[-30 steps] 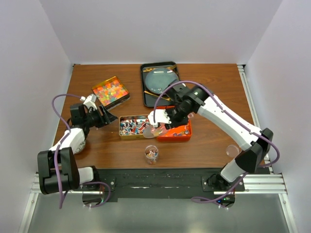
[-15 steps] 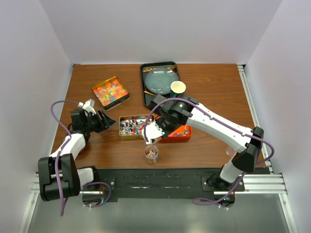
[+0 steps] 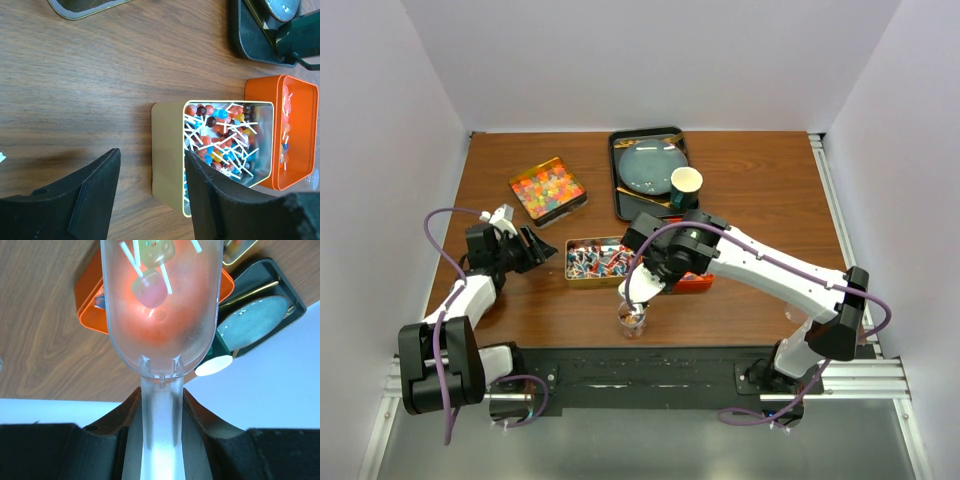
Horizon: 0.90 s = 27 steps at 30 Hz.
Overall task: Pack the candies
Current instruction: Place the fake candies in the packing bottle.
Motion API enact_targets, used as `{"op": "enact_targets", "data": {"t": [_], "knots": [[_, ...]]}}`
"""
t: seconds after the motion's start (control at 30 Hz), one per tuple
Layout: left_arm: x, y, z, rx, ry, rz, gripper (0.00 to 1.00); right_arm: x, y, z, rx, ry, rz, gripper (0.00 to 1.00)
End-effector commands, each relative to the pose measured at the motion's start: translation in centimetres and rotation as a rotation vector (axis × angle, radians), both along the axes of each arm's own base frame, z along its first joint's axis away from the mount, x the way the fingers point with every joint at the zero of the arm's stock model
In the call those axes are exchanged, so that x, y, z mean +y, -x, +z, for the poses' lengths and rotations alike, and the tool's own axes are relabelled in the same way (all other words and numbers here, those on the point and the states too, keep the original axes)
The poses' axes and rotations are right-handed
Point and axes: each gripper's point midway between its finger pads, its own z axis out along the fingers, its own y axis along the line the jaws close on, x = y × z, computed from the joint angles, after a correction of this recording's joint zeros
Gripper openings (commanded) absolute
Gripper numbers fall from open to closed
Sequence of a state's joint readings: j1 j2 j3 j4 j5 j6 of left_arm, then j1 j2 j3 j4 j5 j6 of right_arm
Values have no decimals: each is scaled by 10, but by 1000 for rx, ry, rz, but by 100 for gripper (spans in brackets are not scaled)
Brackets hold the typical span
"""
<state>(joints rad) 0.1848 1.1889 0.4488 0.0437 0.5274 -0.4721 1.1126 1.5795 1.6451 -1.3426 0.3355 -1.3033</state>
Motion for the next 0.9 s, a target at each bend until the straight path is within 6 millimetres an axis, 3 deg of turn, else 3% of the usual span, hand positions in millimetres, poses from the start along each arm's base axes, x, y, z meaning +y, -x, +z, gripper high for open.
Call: {"op": "enact_targets", "data": {"t": [0.0,0.47,0.57,0.6,0.63,0.73,0.83,0.87], "knots": [[5,-9,11,-43,-3,17,59,-52,17,9,23,250,56,0],[12,-3,-9,56,-23,56,52,-53,16,15,-27,265,56,0],[8,0,-17,85,0,47,28,-55,17,16,-28,217,-5,0],[6,1,-21,104,13,43,13,-53,17,16,-18,177,-33,0],[4,2,-23,114,23,39,7,-48,14,18,-17,125,-70,0],[-4,1,-28,137,58,11,0,-47,-8,25,-6,-52,-270,0],[-19,2,-29,157,65,-48,0,-72,-55,39,-94,-181,-463,0],[-25,4,-29,165,64,-66,0,-95,-75,45,-134,-214,-550,0]]}}
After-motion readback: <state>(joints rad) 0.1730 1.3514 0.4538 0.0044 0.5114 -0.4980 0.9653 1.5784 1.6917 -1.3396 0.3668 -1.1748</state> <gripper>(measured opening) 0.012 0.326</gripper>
